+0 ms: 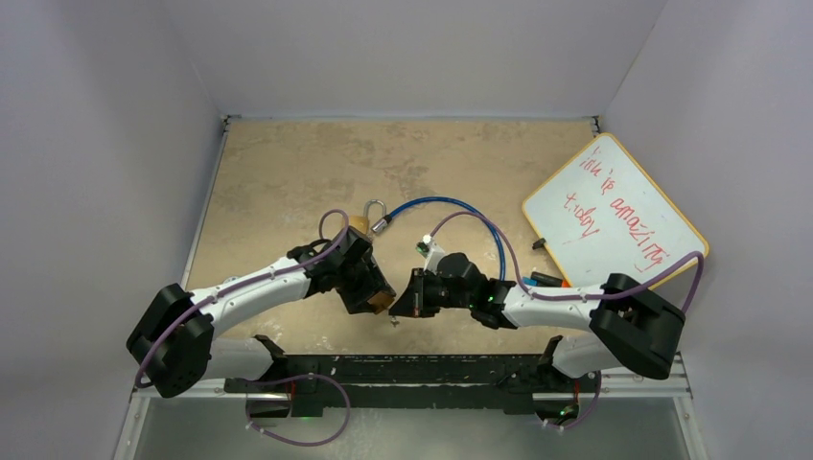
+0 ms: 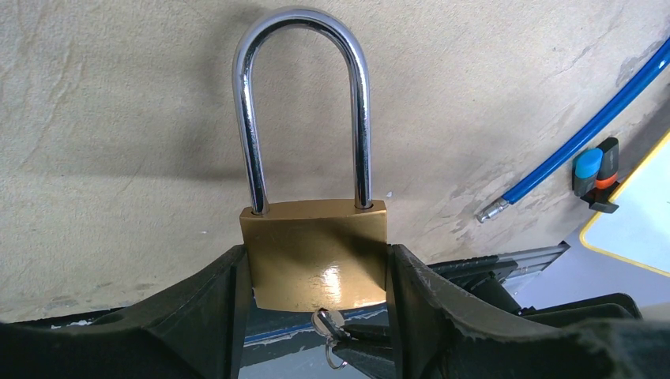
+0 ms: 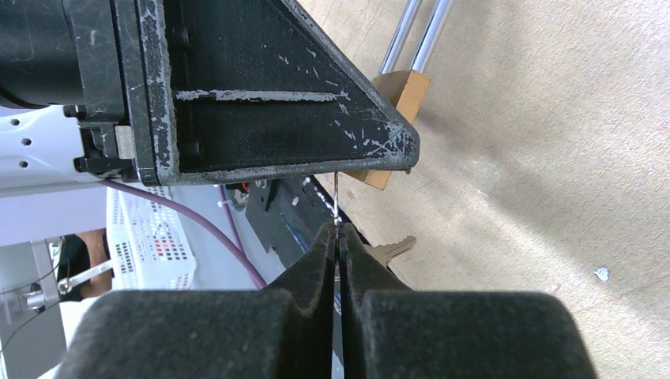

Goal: Unlock with the key

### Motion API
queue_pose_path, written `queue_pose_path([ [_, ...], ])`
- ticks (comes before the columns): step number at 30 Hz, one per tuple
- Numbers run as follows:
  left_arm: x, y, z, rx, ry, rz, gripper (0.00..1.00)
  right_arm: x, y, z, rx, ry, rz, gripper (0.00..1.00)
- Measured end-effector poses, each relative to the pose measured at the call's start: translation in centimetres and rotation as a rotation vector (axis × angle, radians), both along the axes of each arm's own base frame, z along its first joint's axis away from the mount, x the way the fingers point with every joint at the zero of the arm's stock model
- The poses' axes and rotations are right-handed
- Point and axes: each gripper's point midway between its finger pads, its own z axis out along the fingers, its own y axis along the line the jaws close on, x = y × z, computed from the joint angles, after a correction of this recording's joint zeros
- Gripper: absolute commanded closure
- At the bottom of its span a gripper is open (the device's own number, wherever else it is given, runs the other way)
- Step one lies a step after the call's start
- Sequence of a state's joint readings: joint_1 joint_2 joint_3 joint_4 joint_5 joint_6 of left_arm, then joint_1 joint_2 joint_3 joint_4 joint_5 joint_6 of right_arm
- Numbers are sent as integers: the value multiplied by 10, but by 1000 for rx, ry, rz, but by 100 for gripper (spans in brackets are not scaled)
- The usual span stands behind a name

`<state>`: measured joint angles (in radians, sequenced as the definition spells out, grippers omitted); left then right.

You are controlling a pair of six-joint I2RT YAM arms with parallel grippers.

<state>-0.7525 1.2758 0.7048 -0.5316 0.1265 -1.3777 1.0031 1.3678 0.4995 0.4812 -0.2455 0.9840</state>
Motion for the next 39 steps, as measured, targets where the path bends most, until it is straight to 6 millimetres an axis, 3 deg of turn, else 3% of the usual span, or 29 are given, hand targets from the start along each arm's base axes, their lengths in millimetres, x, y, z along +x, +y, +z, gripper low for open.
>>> queue_pose_path([
  [39, 3, -3, 2, -21, -1, 7, 83, 0, -4, -3, -4, -6, -6, 100],
])
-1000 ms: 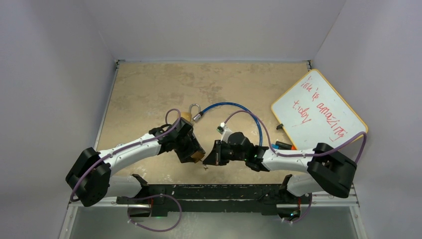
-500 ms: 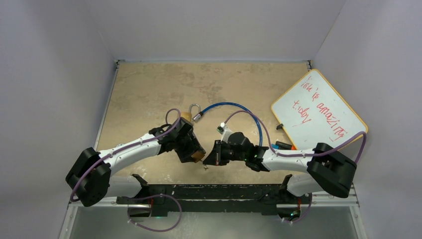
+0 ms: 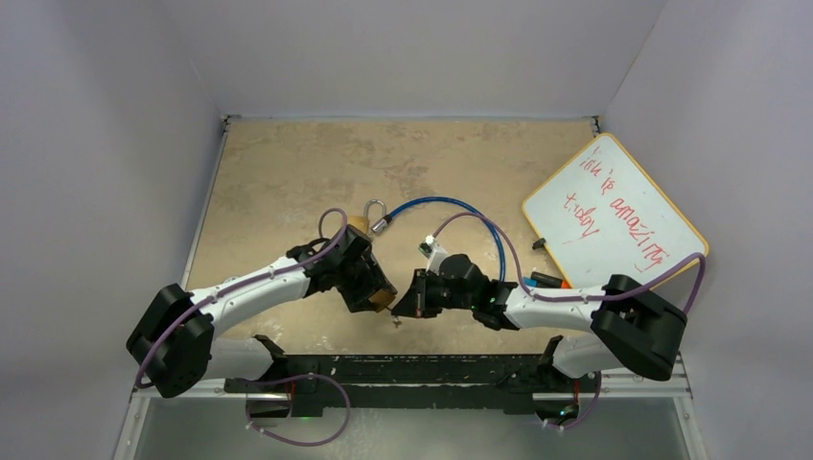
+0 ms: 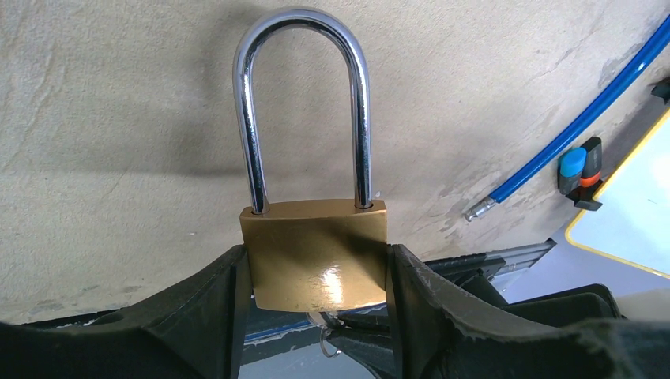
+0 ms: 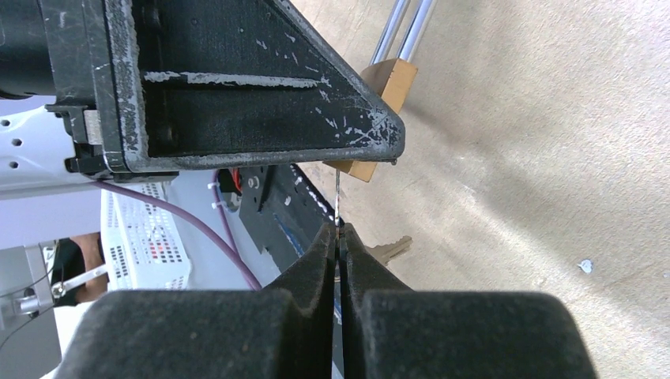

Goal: Unlock with the key

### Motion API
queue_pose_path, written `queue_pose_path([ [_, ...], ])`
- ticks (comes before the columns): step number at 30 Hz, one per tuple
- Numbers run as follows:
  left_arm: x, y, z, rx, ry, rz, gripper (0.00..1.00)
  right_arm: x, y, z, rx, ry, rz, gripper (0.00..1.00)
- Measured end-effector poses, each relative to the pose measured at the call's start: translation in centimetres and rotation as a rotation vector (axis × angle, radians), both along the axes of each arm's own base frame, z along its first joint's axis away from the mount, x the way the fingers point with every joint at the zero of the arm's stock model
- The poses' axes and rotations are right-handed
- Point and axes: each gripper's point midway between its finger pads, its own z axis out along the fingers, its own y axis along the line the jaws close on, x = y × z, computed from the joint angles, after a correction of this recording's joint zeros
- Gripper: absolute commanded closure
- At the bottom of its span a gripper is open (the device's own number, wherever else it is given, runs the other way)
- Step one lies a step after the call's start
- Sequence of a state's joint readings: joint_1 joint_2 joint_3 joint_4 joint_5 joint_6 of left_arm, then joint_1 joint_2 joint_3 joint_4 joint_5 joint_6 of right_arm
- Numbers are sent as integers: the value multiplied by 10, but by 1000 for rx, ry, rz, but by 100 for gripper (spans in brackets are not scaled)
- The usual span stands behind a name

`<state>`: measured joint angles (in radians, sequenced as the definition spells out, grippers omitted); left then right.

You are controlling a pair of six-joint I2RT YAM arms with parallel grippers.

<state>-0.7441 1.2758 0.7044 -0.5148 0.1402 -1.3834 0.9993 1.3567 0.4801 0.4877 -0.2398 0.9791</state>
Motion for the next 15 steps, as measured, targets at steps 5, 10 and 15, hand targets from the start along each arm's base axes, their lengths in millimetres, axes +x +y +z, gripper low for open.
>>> queue_pose_path([
  [5, 2, -1, 1, -8, 0, 10, 83, 4, -2, -2, -8, 1, -18, 100],
  [10, 3, -1, 1, -11, -2, 15, 83, 6, -2, -3, -7, 7, -25, 100],
  [15, 3, 1, -4, -11, 7, 36, 84, 8, 1, -5, -19, 16, -27, 100],
])
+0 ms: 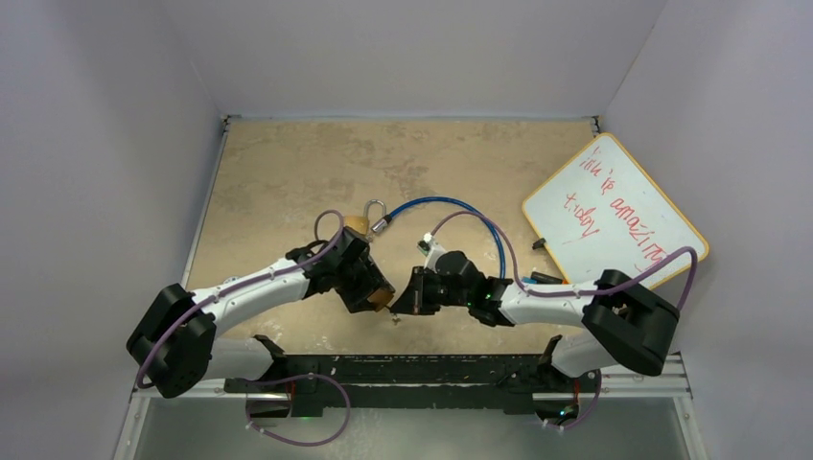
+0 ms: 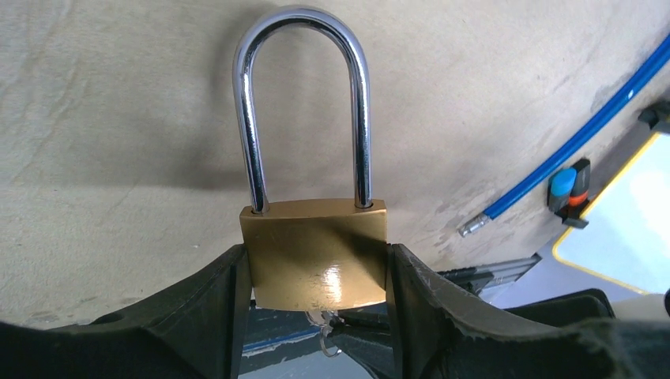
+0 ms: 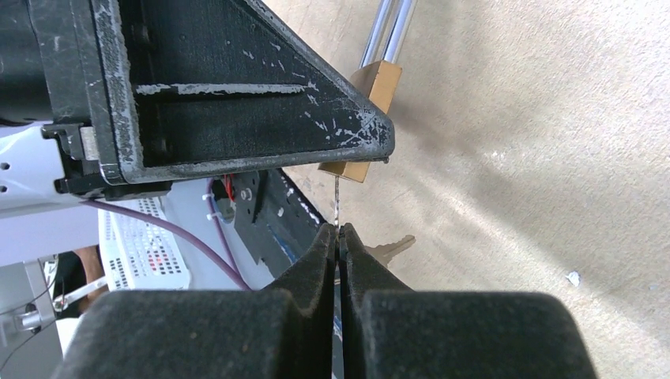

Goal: Unlock with the key

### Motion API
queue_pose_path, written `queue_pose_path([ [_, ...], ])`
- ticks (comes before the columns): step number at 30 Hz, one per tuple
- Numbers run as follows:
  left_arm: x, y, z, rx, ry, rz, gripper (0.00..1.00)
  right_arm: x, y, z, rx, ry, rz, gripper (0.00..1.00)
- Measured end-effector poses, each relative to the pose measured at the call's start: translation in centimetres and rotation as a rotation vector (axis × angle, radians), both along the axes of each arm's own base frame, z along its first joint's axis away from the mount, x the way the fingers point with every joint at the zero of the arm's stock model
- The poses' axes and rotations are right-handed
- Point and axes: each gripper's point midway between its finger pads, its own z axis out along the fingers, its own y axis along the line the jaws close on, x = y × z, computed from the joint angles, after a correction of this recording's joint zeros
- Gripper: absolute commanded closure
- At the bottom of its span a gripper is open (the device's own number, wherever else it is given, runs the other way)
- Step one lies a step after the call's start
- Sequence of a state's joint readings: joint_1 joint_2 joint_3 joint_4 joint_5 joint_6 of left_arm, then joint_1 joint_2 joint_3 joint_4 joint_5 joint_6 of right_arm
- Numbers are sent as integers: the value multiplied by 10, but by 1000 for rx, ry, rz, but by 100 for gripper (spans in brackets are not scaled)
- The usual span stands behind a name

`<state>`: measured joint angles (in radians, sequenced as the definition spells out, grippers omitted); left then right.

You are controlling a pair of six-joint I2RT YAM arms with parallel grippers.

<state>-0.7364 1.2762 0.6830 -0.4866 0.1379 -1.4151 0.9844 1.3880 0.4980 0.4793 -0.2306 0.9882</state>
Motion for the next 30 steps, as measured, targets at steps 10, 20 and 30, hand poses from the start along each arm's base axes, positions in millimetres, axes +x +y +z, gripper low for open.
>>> queue_pose_path([
  [10, 4, 9, -11, 10, 33, 131, 85, 10, 10, -7, -36, 25, -11, 100],
  [20, 14, 14, -11, 8, 40, 240, 88, 20, 15, -7, -33, -55, 4, 100],
  [30, 18, 17, -13, -31, 41, 315, 88, 25, 18, -10, -28, -87, 10, 100],
])
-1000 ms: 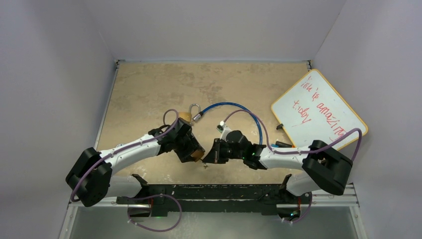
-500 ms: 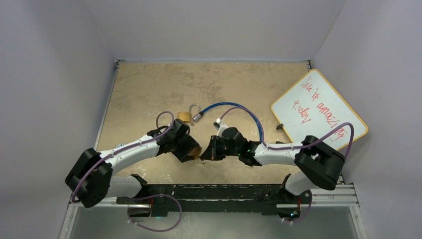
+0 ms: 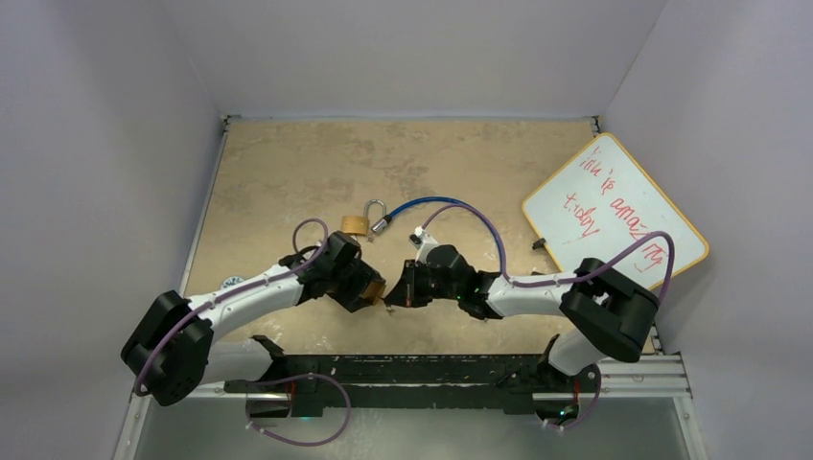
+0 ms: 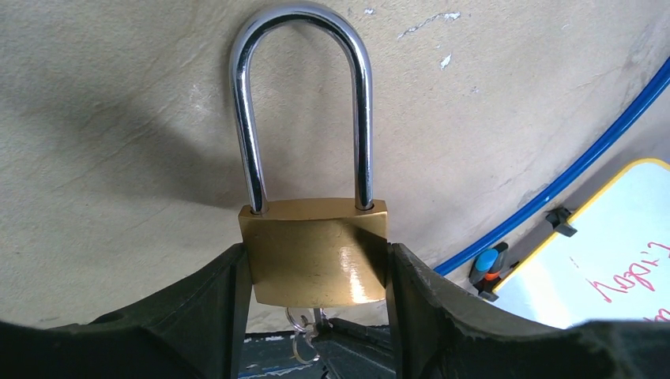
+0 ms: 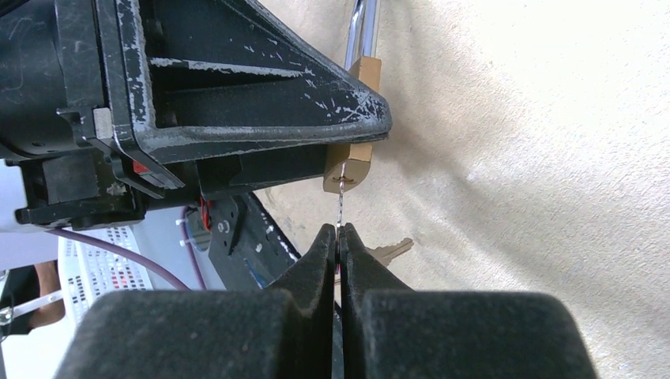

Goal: Unlock with the key

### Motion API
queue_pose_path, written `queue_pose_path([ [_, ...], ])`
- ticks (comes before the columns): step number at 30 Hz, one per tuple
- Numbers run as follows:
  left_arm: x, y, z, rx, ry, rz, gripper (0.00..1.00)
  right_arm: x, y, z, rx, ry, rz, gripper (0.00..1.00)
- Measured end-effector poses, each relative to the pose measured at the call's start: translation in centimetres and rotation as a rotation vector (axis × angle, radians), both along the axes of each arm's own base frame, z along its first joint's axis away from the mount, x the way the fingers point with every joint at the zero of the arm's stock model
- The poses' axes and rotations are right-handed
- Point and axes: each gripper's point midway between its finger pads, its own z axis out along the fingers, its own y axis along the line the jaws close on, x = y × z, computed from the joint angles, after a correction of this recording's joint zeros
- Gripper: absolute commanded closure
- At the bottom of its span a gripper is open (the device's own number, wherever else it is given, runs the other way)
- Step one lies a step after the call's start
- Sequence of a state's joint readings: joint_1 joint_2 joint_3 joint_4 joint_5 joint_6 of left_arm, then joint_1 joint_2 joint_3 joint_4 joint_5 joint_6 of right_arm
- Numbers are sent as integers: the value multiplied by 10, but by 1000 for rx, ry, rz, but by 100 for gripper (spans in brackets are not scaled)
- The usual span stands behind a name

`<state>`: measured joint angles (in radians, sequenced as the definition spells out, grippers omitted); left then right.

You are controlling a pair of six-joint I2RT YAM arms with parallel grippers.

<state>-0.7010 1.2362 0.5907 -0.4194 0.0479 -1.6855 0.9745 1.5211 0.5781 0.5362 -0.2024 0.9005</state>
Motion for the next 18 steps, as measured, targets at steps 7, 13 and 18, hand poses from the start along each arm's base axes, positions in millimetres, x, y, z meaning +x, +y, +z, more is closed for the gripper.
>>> queue_pose_path([
  [7, 1, -2, 4, -21, -4, 10, 89, -1, 1, -2, -32, 55, -18, 100],
  [13, 0, 0, 4, -23, -8, 18, 89, 0, 3, 0, -71, 113, -38, 100],
  [18, -2, -2, 4, -26, -7, -8, 90, 0, 2, 0, -76, 111, -42, 100],
])
